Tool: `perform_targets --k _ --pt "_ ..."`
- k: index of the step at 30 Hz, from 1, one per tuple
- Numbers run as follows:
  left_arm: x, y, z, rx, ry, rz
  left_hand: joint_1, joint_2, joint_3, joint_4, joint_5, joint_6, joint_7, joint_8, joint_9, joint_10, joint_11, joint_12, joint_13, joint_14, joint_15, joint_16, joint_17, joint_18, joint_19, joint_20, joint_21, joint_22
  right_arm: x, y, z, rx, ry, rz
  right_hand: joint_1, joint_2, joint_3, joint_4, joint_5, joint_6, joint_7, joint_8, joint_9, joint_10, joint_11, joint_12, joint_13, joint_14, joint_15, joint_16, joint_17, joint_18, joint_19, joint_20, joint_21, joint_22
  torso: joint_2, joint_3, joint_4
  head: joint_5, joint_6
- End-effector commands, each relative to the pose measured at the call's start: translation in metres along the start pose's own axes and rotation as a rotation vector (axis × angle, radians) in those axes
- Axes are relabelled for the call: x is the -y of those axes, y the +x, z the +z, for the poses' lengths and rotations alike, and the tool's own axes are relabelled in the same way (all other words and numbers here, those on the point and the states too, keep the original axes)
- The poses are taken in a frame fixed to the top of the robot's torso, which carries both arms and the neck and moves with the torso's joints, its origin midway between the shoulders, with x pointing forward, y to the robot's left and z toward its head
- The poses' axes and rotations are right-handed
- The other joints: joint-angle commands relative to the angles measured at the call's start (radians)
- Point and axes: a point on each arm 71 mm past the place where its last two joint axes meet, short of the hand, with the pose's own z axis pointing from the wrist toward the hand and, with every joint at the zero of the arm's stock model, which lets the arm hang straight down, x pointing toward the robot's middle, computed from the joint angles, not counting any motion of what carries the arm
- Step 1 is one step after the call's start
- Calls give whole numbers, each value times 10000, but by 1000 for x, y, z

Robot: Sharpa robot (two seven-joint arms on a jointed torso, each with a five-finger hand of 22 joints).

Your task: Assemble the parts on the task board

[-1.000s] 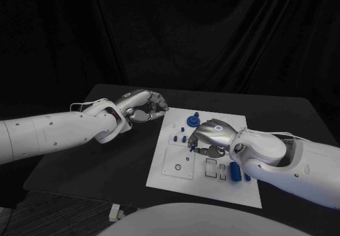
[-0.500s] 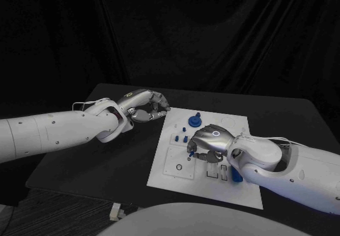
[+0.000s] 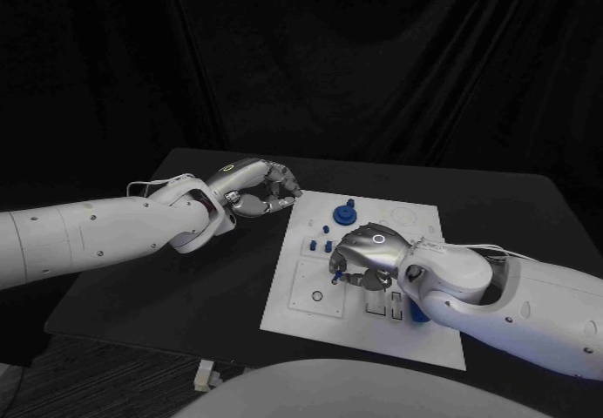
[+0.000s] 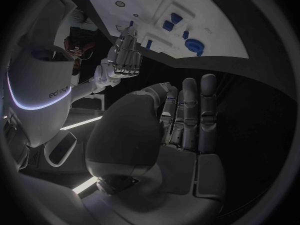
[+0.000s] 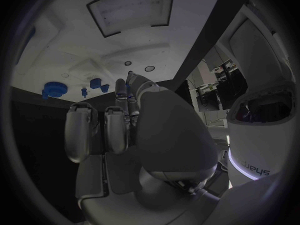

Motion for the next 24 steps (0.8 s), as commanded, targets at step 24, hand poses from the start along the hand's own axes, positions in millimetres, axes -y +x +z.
perform_targets --k 24 --pt "2 2 1 -34 117 -75 93 21 -29 -51 -7 22 -5 17 13 91 22 -65 -67 11 54 -57 -27 42 -94 27 10 419 -3 7 7 -763 371 -107 -90 34 47 -15 -3 35 35 49 17 117 -15 -63 -16 423 70 -27 -18 -33 130 68 -48 2049 -1 2 -2 8 -1"
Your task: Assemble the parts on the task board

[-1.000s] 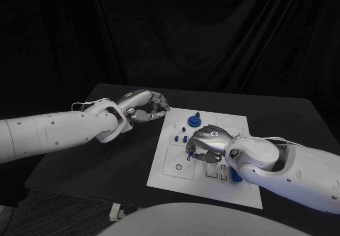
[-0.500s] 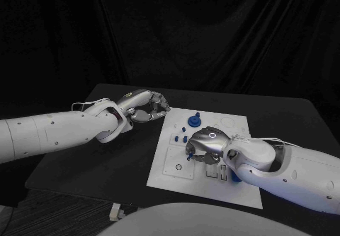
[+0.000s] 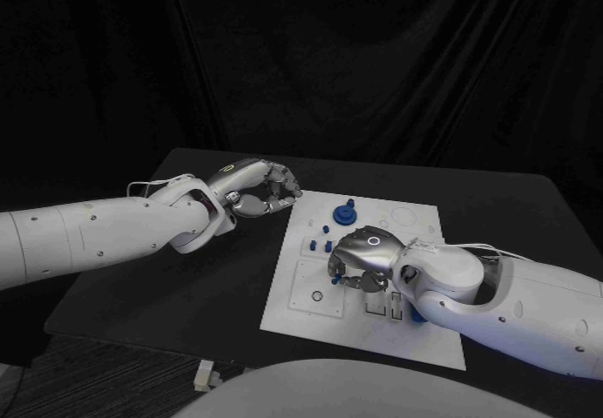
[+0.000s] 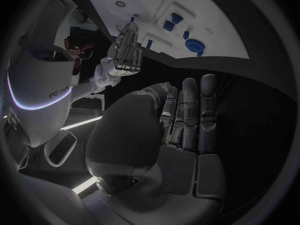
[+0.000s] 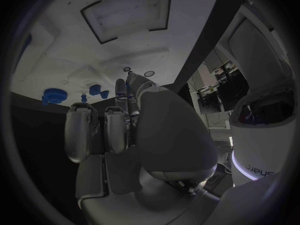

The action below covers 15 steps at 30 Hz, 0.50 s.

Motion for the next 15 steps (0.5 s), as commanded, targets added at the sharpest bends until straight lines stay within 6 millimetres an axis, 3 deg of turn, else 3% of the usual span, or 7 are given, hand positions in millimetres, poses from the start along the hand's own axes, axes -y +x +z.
perform_targets --k 1,15 --pt "2 1 0 -19 102 -63 94 21 -29 -51 -7 21 -5 17 13 71 3 -65 -42 12 54 -57 -20 42 -70 3 10 420 0 2 1 -240 242 -75 -90 34 47 -15 -3 69 35 20 9 81 23 -63 -9 422 70 -28 -10 -34 130 68 -48 2052 -1 0 -2 11 -2" --pt "2 2 1 -37 99 -78 94 21 -29 -51 -7 21 -5 17 13 71 3 -65 -42 12 54 -57 -20 42 -70 3 10 420 -2 1 4 -100 200 -725 -108 20 31 -58 36 39 49 -13 4 162 14 -43 -6 414 68 -39 -32 -35 134 77 -38 2054 0 0 -2 8 -2"
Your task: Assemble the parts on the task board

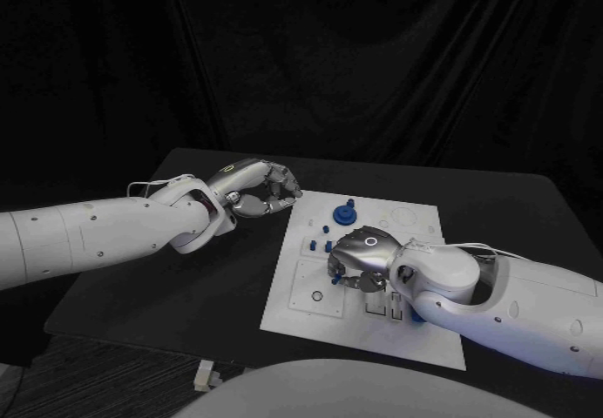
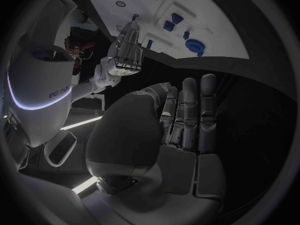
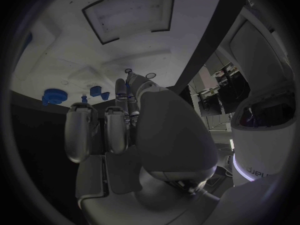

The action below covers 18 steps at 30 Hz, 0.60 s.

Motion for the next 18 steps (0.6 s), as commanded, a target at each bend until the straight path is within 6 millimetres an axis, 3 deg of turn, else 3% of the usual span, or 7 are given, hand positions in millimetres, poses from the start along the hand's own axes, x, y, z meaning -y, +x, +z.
perform_targets --k 1,18 --pt "2 1 1 -29 94 -70 94 21 -29 -52 -7 22 -5 17 13 55 -13 -65 -9 12 54 -57 -5 42 -58 -9 9 420 0 0 1 59 140 -483 -109 20 25 -54 38 19 -2 -10 15 70 -11 -41 -7 413 67 -41 -11 -35 135 78 -35 2057 0 0 2 -1 -2" --pt "2 3 1 -56 93 -91 103 34 -36 -55 -7 21 -4 20 14 62 -11 -69 -27 15 55 -59 -9 40 -59 -8 34 423 -8 0 5 215 -178 -1051 -117 6 6 -130 92 46 -31 -18 22 186 -52 6 13 413 32 -42 -14 -43 156 71 9 2070 2 1 -1 23 -2"
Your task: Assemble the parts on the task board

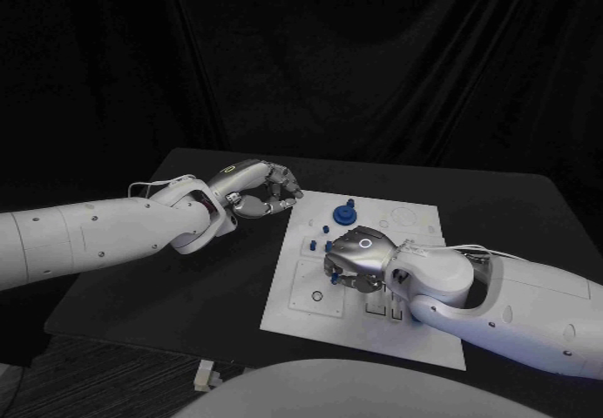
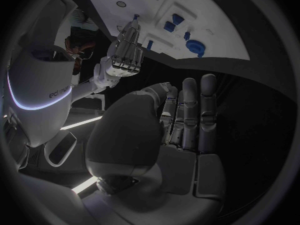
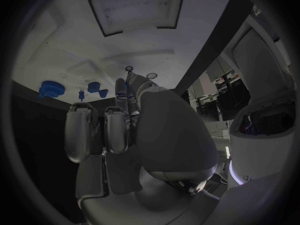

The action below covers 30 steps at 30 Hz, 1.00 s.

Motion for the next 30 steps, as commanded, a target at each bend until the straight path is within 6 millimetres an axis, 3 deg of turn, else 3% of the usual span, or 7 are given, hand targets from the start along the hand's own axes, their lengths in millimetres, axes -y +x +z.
perform_targets --k 1,30 --pt "1 1 0 -22 86 -64 103 34 -8 -26 -7 21 -4 20 14 63 -11 -69 -6 15 55 -59 -10 39 -58 -8 35 416 -1 1 0 63 37 -320 -117 6 -17 -53 47 47 -32 10 14 85 -14 6 12 413 32 -42 -14 -43 156 71 9 2072 0 1 -2 20 -2" --pt "1 3 0 -66 72 -95 113 38 -15 -32 -7 18 0 21 15 66 -11 -73 -21 17 55 -60 -13 42 -70 -8 24 413 -2 3 -6 112 61 -825 -123 -13 -24 -114 91 27 -53 -23 9 86 -31 -2 13 397 -17 -71 -67 -36 142 44 -15 2065 -3 3 -3 -9 -2"
